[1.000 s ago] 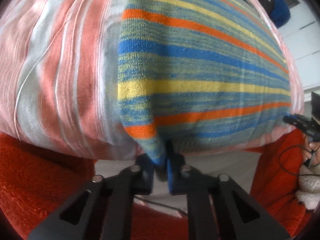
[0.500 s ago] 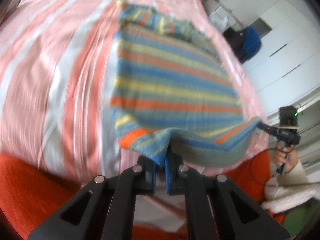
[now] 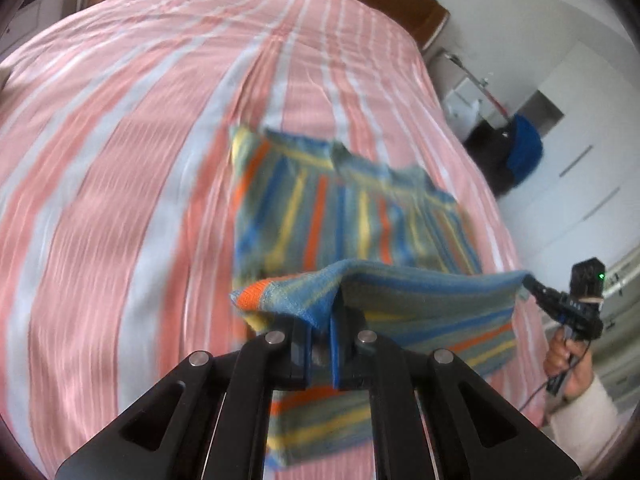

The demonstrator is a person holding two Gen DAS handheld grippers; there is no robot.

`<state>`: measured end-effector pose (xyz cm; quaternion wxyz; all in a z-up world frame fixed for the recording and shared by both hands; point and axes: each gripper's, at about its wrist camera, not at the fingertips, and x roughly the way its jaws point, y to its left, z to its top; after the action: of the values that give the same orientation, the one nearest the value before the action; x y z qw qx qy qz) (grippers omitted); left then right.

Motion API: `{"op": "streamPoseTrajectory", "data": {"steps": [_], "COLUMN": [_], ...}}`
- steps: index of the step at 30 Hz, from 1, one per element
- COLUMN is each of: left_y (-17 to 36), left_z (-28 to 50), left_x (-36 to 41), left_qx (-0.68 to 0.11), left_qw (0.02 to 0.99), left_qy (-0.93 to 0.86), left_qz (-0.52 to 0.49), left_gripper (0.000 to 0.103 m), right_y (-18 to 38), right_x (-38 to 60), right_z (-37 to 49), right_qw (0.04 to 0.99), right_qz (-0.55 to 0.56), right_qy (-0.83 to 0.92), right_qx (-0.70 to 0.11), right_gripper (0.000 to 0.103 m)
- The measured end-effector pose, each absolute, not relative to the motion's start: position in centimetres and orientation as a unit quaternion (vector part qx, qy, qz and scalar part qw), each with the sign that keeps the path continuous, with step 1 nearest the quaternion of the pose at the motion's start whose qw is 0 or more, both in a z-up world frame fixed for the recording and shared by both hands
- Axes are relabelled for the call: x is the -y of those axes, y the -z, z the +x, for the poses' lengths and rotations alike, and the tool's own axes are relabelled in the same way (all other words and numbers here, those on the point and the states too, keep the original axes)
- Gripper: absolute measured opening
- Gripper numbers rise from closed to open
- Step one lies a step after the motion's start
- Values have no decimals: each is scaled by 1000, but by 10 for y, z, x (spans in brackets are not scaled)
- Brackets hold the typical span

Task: Fold small clothes
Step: 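Grasp the sweater hem with both grippers and fold it up over the body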

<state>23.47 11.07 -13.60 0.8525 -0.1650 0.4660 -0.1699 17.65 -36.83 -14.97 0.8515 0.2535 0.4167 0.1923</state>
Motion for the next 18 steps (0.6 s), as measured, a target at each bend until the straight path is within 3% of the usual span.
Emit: {"op": "streamPoseTrajectory", "data": {"steps": [7, 9, 11, 14, 18], "left_y": [155, 165, 170, 158, 146], "left_z": [333, 354, 371, 359, 323], "left_x": [-101, -107, -117, -141, -142], "left_qx": [-476, -469, -459, -435, -434], "left_qw": [859, 861, 860, 866, 878], "left_qy": [122, 92, 75, 60, 75], "left_qz": [-148, -171, -209, -240, -185], "left_gripper": [8, 24, 56, 72, 77], "right_y": [165, 179, 191, 193, 157], "right_x": [376, 381, 389, 409, 403], "right_z": [281, 306, 320, 322, 300], "right_qw": [857, 855, 856, 854, 882], "right_qz": [256, 285, 312, 349, 254], "right_qy": [-164, -163, -139, -104, -121], "right_qx": [-417, -402, -388, -371, -379], "right_gripper": [6, 10, 35, 37, 37]}}
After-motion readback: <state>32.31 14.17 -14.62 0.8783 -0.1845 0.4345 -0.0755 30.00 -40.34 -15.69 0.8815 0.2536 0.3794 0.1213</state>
